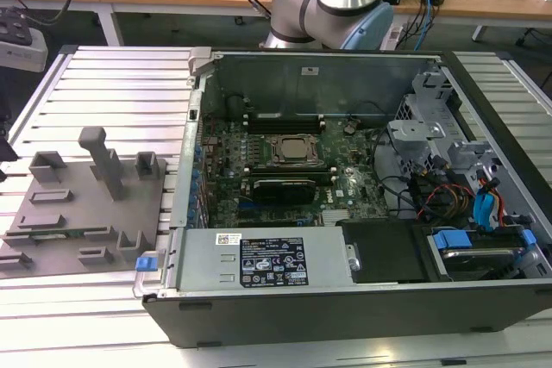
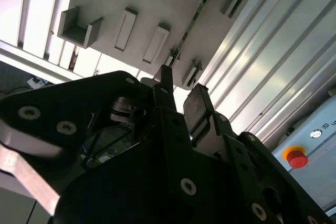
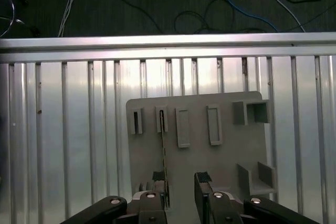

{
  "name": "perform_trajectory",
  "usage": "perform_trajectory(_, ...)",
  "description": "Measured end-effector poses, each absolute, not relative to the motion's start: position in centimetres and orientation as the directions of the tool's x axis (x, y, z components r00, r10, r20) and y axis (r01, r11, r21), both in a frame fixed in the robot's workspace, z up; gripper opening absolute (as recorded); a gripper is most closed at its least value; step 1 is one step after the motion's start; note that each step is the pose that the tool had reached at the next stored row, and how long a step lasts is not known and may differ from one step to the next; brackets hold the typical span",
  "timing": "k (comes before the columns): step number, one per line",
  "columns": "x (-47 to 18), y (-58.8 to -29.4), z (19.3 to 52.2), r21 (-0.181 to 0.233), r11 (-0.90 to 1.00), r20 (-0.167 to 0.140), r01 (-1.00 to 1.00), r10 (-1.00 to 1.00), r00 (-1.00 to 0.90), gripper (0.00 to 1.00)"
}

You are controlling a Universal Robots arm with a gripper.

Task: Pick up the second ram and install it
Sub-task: 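Pick up the second ram and move it above second insertion slot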

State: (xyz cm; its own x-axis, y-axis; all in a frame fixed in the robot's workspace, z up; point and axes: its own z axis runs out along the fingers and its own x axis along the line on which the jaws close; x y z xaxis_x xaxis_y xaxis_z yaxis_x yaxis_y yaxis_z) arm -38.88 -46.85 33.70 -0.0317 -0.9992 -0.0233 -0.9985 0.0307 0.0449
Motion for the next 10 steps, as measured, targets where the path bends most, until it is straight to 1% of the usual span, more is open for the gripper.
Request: perform_trajectory(10,-38.88,-46.85,32.76,0.045,0.031,-0.023,-0.999,-0.999,-0.032,0.36)
